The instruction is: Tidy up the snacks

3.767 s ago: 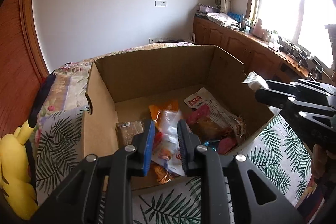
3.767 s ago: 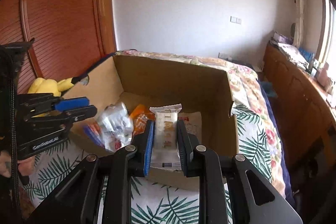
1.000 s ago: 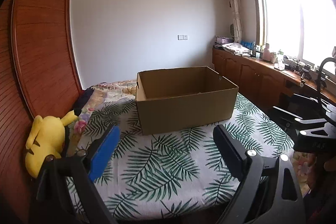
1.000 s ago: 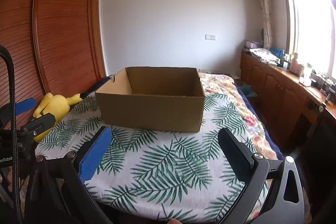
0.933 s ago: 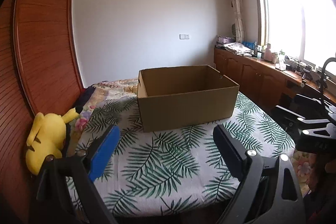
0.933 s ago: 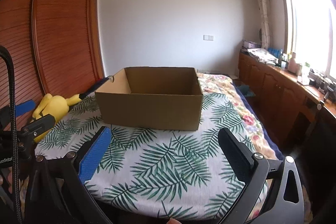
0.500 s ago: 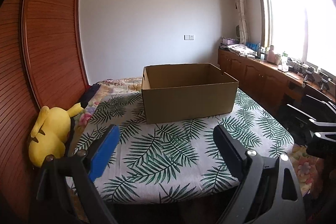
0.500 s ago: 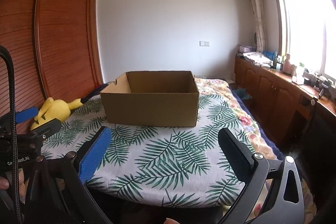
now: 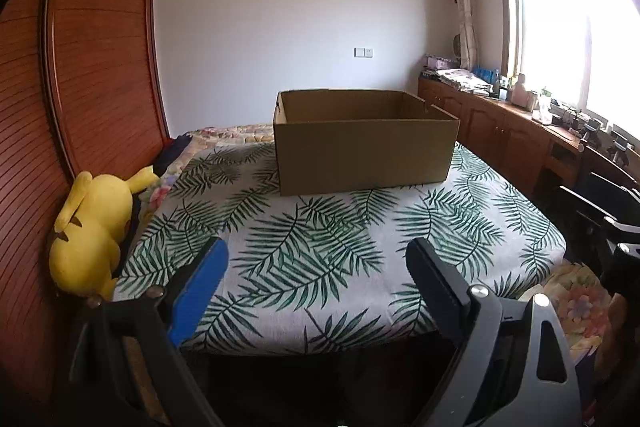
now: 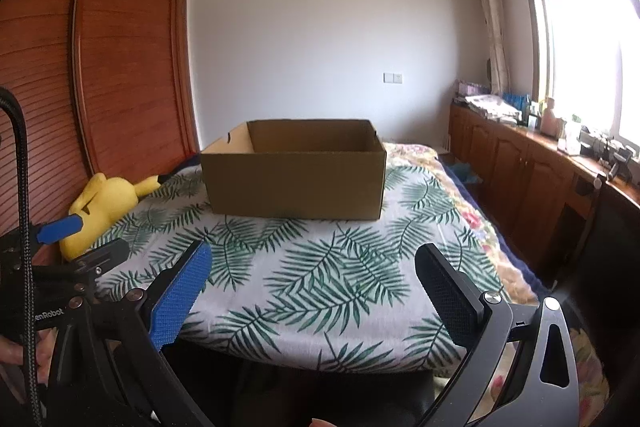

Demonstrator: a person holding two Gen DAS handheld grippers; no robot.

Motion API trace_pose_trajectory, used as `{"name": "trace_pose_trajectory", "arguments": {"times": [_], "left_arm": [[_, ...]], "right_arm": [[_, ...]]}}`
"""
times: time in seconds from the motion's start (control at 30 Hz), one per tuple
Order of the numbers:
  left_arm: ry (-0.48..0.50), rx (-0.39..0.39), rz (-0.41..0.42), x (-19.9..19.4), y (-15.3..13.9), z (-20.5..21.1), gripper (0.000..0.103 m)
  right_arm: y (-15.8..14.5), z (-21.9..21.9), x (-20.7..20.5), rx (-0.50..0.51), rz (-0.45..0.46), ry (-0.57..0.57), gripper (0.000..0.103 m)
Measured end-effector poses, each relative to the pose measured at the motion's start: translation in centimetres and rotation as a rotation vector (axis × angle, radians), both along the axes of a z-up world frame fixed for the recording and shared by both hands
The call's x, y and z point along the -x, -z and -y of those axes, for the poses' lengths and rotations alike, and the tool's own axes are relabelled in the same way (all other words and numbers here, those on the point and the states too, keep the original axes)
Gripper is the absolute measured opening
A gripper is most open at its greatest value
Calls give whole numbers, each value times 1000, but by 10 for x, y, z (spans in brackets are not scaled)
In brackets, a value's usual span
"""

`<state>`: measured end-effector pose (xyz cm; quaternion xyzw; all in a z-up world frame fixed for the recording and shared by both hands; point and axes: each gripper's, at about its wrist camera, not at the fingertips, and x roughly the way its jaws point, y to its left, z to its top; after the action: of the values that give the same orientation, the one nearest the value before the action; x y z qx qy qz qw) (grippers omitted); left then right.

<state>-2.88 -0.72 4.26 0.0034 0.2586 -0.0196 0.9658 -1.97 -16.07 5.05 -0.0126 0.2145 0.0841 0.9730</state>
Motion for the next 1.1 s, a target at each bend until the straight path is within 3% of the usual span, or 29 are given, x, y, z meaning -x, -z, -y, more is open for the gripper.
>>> {"name": "trace_pose_trajectory", "arguments": {"times": [1.1], "left_arm": [[-2, 7, 26, 5, -6, -4, 91]], "right_arm": [[5, 7, -1, 0, -1, 13, 103]]}}
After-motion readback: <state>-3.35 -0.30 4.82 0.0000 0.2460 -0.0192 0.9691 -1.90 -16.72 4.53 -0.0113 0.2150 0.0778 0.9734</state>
